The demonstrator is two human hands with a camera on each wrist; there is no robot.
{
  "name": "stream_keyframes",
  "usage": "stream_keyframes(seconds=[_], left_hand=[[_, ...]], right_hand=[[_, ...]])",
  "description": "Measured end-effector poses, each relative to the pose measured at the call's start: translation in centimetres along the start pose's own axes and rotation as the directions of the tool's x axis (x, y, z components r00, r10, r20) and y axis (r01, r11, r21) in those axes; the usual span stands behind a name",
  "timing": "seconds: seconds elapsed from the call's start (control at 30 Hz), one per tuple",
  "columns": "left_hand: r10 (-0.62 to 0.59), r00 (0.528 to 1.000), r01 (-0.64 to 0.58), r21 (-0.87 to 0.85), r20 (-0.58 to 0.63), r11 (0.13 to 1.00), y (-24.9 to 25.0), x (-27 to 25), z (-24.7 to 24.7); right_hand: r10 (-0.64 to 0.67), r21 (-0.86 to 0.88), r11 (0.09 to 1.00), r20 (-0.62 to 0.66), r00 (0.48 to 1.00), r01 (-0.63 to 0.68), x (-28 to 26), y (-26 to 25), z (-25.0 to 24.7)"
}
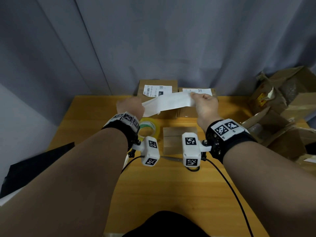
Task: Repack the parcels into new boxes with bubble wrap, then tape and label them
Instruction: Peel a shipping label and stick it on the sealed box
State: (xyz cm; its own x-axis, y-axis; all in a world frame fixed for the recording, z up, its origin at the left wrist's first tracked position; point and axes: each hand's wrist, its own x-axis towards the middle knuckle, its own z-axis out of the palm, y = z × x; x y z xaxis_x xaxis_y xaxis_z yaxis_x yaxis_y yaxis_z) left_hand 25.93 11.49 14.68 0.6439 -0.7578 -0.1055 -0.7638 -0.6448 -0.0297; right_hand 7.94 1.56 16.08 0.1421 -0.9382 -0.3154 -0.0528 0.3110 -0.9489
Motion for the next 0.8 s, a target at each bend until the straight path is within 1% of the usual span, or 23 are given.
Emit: stream_keyframes(seconds=[0.13, 0.23, 0.27, 0.3, 0.33, 0.43, 0.5, 0.57, 0.6, 0.7, 0.8], left_hand=[[-0.022, 0.998, 0.023, -0.021, 0.053, 1.0, -0.7, 0.0, 0.3], [-0.084, 0.992, 0.085, -0.004, 0.099, 0.996, -2.3, -0.3, 0.3], [-0.11, 0.988, 0.112, -0.015, 0.111, 0.994, -3.2, -0.4, 0.4], [-0.119, 0.986, 0.124, -0.043, 0.12, 0.991, -4.1, -0.4, 0.5], [-0.101, 0.986, 0.112, -0.079, 0.133, 0.991, -4.9, -0.5, 0.8], [0.007, 0.977, 0.04, -0.214, 0.215, 0.976, -5.6, -1.4, 1.7], [0.023, 0.962, 0.067, -0.319, 0.271, 0.945, -5.3, -2.1, 2.7], [0.035, 0.95, 0.097, -0.399, 0.312, 0.912, -4.9, -2.9, 3.9], [0.056, 0.945, 0.093, -0.427, 0.323, 0.899, -4.7, -3.2, 4.5], [0.159, 0.912, 0.025, -0.438, 0.379, 0.899, -4.5, -4.1, 6.8], [0.157, 0.887, 0.044, -0.417, 0.435, 0.908, -4.8, -4.9, 9.0]], right_hand=[[-0.038, 0.032, 0.999, -0.025, 0.999, 0.038, 0.1, 0.3, 0.5], [-0.087, 0.085, 0.992, -0.123, 0.989, 0.098, 0.5, -0.1, 0.1], [-0.113, 0.077, 0.989, -0.153, 0.982, 0.126, 0.8, -0.4, -0.4], [-0.136, 0.045, 0.989, -0.157, 0.978, 0.144, 1.1, -0.8, -1.0], [-0.153, 0.001, 0.988, -0.134, 0.979, 0.155, 1.3, -1.2, -1.5], [-0.167, -0.11, 0.98, 0.019, 0.986, 0.168, 1.5, -1.4, -2.2], [-0.155, -0.166, 0.972, 0.084, 0.984, 0.167, 1.3, -0.9, -1.8], [-0.121, -0.165, 0.976, 0.128, 0.984, 0.141, 0.9, 0.1, -1.2], [-0.101, -0.157, 0.98, 0.148, 0.984, 0.124, 0.7, 0.7, -0.9], [-0.055, -0.171, 0.981, 0.214, 0.975, 0.093, 0.0, 2.4, -0.2], [-0.037, -0.223, 0.969, 0.281, 0.959, 0.103, -0.7, 3.9, 0.0]])
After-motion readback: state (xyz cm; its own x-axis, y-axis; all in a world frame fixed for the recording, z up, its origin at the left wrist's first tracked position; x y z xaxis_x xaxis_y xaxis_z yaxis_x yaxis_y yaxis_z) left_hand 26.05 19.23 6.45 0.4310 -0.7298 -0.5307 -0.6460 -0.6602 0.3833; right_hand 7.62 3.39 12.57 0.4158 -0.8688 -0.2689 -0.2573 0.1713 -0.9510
